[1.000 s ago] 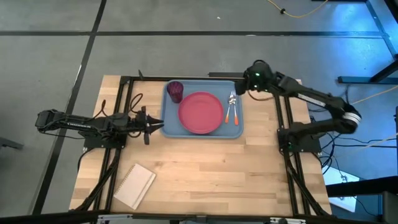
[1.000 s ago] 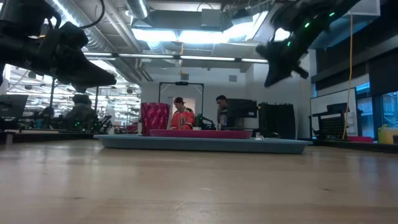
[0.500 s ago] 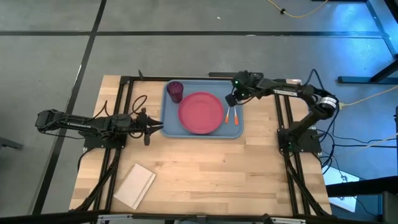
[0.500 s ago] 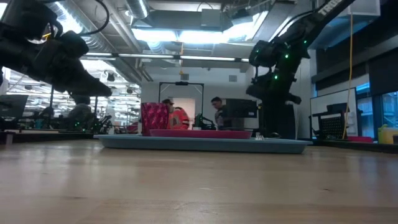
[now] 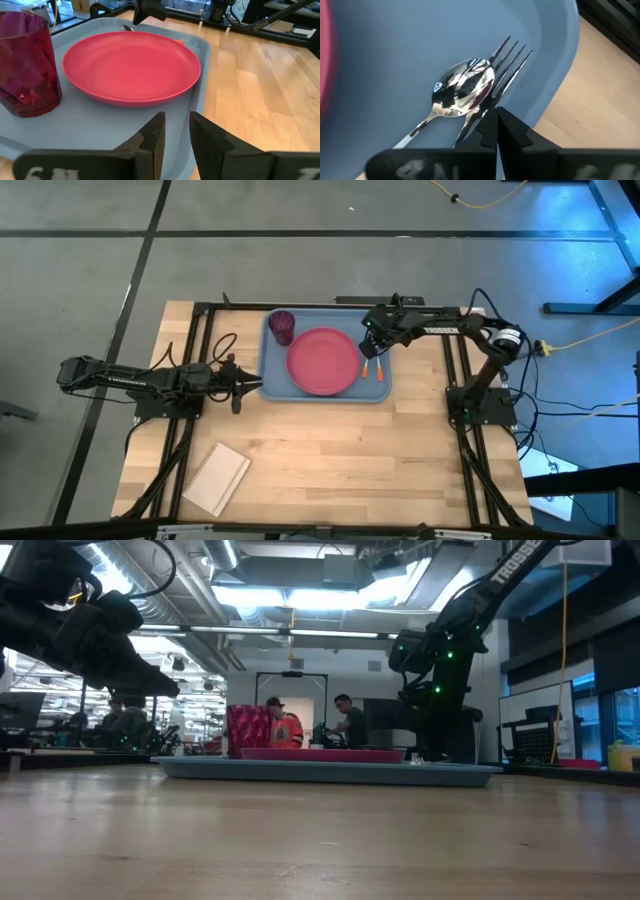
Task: Pick and place plate/cup/fork/spoon on tray
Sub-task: Adjust the orange spoon on the blue serving tray
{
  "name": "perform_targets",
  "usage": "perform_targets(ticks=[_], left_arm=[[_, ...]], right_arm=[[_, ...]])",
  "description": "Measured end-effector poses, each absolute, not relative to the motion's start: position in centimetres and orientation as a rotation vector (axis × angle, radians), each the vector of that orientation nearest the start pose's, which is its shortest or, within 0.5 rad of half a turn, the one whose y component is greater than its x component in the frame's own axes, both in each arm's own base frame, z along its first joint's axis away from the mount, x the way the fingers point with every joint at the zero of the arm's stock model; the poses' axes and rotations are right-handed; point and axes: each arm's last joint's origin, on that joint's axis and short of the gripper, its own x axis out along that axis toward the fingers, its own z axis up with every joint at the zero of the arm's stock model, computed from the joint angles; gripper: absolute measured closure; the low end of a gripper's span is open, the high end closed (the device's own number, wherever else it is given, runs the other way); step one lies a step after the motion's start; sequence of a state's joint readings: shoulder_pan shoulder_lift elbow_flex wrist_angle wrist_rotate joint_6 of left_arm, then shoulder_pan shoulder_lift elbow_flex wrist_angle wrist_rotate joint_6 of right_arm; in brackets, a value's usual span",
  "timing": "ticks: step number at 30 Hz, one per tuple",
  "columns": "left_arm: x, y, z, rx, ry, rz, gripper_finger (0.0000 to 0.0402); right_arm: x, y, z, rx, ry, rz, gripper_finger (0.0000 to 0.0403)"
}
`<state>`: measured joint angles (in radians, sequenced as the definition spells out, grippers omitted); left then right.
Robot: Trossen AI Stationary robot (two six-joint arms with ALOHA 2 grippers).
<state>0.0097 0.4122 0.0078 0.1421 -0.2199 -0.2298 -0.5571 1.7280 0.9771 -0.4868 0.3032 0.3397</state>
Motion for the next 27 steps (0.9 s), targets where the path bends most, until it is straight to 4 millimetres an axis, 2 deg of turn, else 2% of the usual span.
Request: perform_targets(ticks=[5, 12, 27], left_arm=[[11.96, 0.75, 14.32, -0.200, 0.234, 0.257, 0.0320], [11.96, 0.75, 14.31, -0.200, 0.234, 0.257, 0.0320], [11.96, 0.75, 14.31, -0.200, 0.235, 0.257, 0.0320]], right_arm=[[26.23, -17.43, 14.36, 0.443, 1.130, -0.985, 0.0399], [26.88, -17.84, 14.47, 0.438, 1.050, -0.985, 0.0398], [26.67, -17.33, 14.46, 0.407, 1.094, -1.014, 0.0397]])
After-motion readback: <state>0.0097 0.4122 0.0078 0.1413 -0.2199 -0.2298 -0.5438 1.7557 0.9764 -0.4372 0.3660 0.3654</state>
